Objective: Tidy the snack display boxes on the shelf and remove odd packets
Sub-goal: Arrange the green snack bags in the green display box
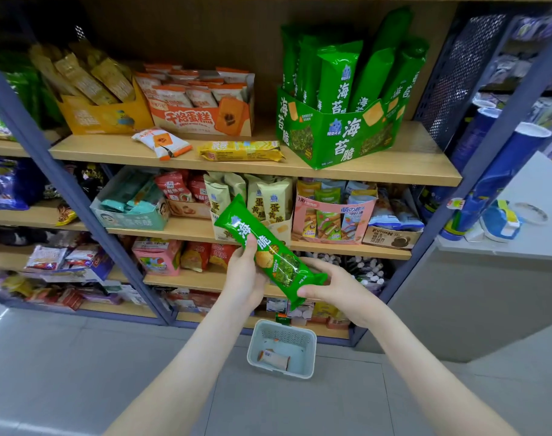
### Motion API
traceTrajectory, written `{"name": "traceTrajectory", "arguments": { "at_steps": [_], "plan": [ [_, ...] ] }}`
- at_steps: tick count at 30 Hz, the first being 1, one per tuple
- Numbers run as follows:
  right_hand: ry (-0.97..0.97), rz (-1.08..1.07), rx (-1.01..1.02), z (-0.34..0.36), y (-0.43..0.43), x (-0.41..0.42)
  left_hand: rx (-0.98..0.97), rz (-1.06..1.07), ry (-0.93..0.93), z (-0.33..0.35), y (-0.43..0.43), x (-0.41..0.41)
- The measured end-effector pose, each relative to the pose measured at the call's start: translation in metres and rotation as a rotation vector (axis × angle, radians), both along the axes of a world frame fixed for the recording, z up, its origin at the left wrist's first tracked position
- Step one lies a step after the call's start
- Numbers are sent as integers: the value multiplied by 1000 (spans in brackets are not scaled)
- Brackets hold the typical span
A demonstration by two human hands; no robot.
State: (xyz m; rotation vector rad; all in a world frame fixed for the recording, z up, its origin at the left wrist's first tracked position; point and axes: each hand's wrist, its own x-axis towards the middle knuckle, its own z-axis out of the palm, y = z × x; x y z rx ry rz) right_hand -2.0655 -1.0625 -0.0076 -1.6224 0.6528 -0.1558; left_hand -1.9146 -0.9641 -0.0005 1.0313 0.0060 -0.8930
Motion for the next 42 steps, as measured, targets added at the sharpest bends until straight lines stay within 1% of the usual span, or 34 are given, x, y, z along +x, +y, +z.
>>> {"name": "traceTrajectory", "arguments": {
  "at_steps": [2,4,6,9,11,12,14,15,18,20,22,26,29,31,37,42],
  "plan": [
    [-49,-3,42,-1,-2,-1,12,1,55,3,1,-1],
    [-68,10,29,0,-3,-1,35,-12,86,5,1,0],
    [-58,-1,-74,2,-3,1,102,-37,55,8,2,0],
    [-37,-47,-320,2,-3,6,177,-71,-86,6,-4,-1],
    [-101,33,-428,-1,-4,7,167,-79,-147,8,-7,-5],
    [-122,99,-451,-3,-5,6,154,-86,-150,8,-7,-5],
    [-121,191,-421,1,-7,2,113,-146,-152,5,-7,-2],
    [-125,186,-374,3,-8,0,89,-197,-160,4,-5,-1],
    [-180,4,-202,8,-16,0,54,-387,-235,4,-4,-4],
    [-161,-75,-176,13,-18,3,28,-507,-266,8,-7,-12],
    [-149,-90,-159,14,-21,5,7,-569,-275,10,-11,-17],
    [-168,-89,-152,15,-27,2,4,-617,-313,10,-16,-14],
    [-202,-155,-134,15,-28,0,37,-663,-359,9,-18,-15],
    [-188,-193,-150,16,-30,0,54,-693,-399,9,-21,-17],
    [-226,-129,-40,24,-32,-7,62,-705,-384,8,-21,-11],
    [-205,-153,-2,27,-28,-2,84,-747,-418,9,-16,-6]
  ]
}}
